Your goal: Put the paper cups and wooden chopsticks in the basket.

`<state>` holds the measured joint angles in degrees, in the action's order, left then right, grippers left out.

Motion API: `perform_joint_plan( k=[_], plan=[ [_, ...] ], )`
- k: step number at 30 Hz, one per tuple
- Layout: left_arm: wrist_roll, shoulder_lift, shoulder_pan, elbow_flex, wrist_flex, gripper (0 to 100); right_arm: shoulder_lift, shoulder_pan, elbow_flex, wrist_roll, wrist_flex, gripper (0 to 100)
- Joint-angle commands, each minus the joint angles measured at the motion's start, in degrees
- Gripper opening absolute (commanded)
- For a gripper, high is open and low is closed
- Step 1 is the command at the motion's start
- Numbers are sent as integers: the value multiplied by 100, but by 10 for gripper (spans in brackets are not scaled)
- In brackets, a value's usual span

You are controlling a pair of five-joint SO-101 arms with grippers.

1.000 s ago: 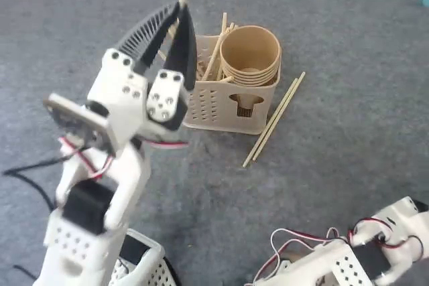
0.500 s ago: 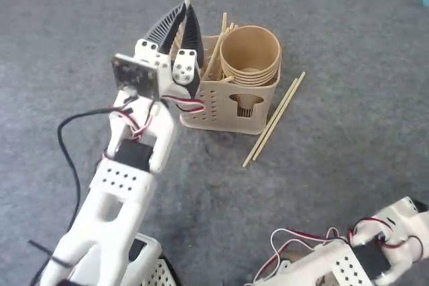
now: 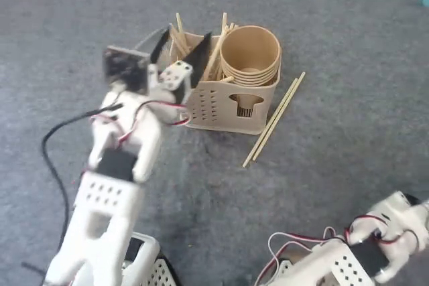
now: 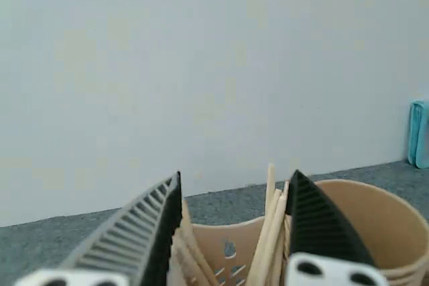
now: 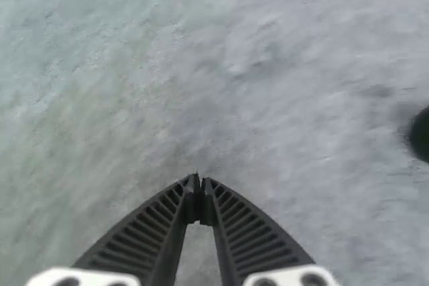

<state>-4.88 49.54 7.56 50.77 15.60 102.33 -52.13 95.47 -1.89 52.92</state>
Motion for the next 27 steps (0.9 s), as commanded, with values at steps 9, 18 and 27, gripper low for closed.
perform_joint_plan(
  k=[9,18,27],
  plan=[
    [-44,3446,-2505,998,4220,224,31,1657,-334,79,796,8],
    [352,3938,-2954,3793,2734,226,13,2809,-1301,79,1059,8],
    [501,3921,-2699,4092,2840,226,-1859,3864,-2699,-229,804,8]
  ],
)
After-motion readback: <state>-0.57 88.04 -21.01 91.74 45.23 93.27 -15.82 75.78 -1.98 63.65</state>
